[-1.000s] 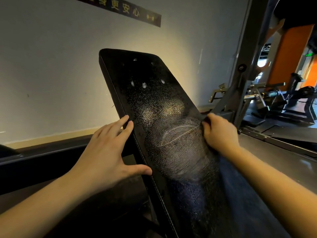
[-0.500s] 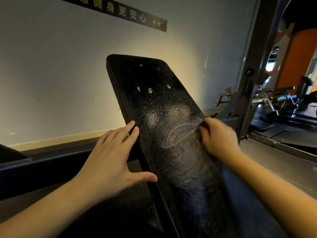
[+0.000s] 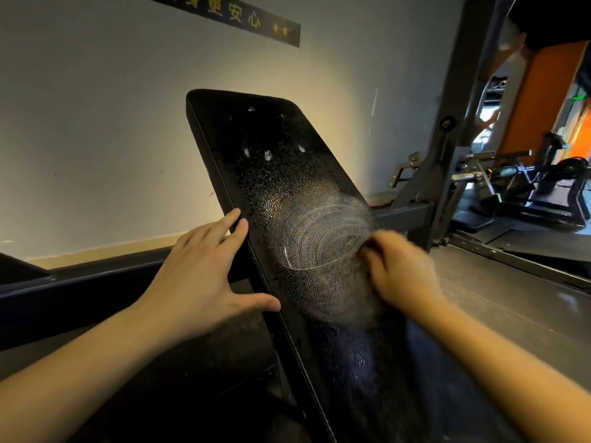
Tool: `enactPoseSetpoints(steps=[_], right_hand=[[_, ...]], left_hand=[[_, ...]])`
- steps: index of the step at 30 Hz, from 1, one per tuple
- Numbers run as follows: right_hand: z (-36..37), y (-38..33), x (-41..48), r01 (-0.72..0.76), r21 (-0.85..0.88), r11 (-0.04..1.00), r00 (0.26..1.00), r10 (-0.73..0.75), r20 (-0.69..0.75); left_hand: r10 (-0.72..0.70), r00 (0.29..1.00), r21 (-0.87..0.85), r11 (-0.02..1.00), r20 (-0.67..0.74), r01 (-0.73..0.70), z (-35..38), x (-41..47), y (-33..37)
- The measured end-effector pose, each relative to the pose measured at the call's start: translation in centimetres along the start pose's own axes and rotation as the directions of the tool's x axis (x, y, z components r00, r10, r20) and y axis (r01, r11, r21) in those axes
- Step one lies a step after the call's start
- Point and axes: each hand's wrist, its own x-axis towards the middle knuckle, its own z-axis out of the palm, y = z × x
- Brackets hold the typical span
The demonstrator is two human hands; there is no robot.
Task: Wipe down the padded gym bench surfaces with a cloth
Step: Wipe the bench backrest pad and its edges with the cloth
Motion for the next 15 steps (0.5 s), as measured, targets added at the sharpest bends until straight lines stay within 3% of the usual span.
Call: enactPoseSetpoints(steps=[2,4,5,8,11,13,15], right_hand=[[0.0,0.8,3.5,-0.193,-0.060,0.979,0.981,0.192,-0.018],[0.7,-2.7,4.6,-0.201,0.005,0.980,0.979,0.201,-0.026],[1.0,-5.4,4.1,-0.147,0.042,0.988,0.989,0.148,-0.024],[0.9,-11.6,-2.1,0.200,0.169,0.965,0.980,-0.199,-0.021],[-0.6,-8.0,-8.6,0.314,0.232,0.921,0.944,-0.329,0.025],[-1.5,-2.7,-9.8,0.179,0.133,0.975,0.983,-0.181,0.008],[-1.7,2.7,-8.2,-0.080,0.009,0.997,0.997,0.080,0.010]], left_hand=[[-0.003,1.000,0.001,1.000,0.017,0.003,-0.3,-0.1,0.2],[-0.013,1.000,0.021,1.000,0.026,0.012,-0.6,-0.1,0.3],[-0.018,0.999,0.030,0.999,0.030,0.017,-0.8,-0.1,0.4],[-0.046,0.998,0.011,0.999,0.041,0.045,-1.2,-0.6,0.9],[-0.041,0.999,-0.071,0.997,0.027,0.043,-0.9,-2.2,2.0],[-0.030,0.998,-0.108,0.993,0.055,0.036,-0.5,-3.6,3.1],[-0.025,0.995,-0.052,0.998,0.099,0.030,0.2,-4.3,3.9]])
